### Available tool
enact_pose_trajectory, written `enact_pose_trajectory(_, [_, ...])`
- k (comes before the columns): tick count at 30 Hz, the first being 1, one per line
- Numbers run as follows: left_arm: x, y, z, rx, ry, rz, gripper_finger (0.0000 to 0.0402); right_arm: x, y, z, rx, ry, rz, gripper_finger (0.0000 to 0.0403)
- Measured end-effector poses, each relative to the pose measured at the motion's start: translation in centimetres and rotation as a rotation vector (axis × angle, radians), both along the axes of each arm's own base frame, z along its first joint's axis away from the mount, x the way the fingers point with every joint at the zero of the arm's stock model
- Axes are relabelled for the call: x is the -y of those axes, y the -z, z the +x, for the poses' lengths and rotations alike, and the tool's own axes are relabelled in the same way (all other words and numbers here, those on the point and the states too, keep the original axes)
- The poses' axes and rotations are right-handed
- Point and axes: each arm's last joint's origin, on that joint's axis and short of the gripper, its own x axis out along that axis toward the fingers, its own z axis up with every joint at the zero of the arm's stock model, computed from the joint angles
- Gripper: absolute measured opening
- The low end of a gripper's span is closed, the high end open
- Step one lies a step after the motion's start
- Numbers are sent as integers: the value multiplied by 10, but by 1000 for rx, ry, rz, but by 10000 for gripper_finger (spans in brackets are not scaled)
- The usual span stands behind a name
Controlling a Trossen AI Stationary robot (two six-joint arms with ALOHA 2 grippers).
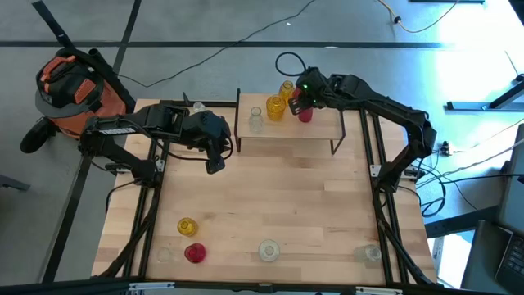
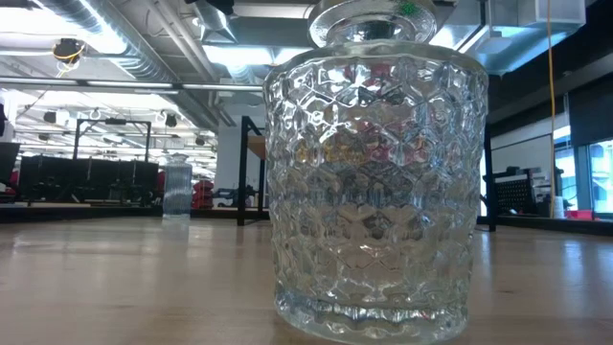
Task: Sort vases onto shelf
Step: Adjust the vases on the shelf
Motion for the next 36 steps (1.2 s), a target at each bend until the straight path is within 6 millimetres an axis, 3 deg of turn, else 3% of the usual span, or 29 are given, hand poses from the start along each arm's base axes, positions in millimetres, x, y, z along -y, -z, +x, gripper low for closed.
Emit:
enact_pose_trajectory(22, [0, 0, 0, 2, -6, -5, 69, 0, 0, 1, 15, 2, 3, 129])
enact_pose_trajectory(36, [0, 0, 0, 1, -6, -5, 69, -5, -8, -8, 50, 17, 17, 257])
